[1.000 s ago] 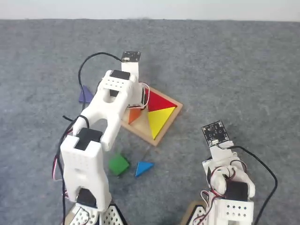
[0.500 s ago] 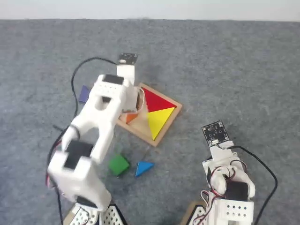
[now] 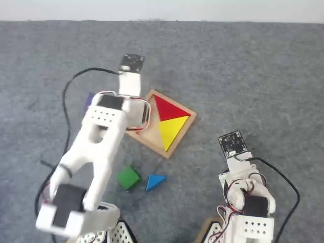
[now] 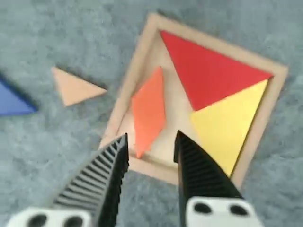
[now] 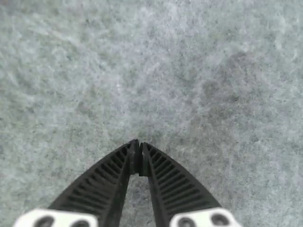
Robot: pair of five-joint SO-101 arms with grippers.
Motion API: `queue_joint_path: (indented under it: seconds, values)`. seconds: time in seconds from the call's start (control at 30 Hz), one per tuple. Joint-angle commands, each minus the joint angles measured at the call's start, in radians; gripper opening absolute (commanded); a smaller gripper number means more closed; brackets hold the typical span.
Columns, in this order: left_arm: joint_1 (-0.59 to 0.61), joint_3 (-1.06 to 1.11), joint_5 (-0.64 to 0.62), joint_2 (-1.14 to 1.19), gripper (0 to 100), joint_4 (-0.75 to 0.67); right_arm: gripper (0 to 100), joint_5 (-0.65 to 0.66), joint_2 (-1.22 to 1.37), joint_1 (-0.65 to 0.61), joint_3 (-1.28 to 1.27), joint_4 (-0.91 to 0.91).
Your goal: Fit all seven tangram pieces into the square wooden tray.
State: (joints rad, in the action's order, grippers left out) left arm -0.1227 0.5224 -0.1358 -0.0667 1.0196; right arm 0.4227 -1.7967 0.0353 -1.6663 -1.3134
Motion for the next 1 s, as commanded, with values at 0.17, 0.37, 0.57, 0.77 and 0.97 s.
queue_joint_path:
  seconds: [0.17,0.37,0.57,0.77,0.97]
  values:
    - [-0.006,-0.246,-0.018,0.342,16,-0.011,0.8,0.008,-0.016,-0.005,-0.017,-0.002]
    - [-0.014,-0.308,-0.018,0.405,16,0.025,0.8,0.008,-0.016,-0.005,-0.017,-0.002]
    - [-0.015,-0.343,-0.018,0.454,14,0.101,0.8,0.008,-0.016,-0.005,-0.017,-0.002]
    - [-0.017,-0.351,-0.011,0.477,1,0.138,0.8,0.008,-0.016,-0.005,-0.017,-0.002]
    - [-0.015,-0.289,0.005,0.345,1,0.12,0.8,0.008,-0.016,-0.005,-0.017,-0.002]
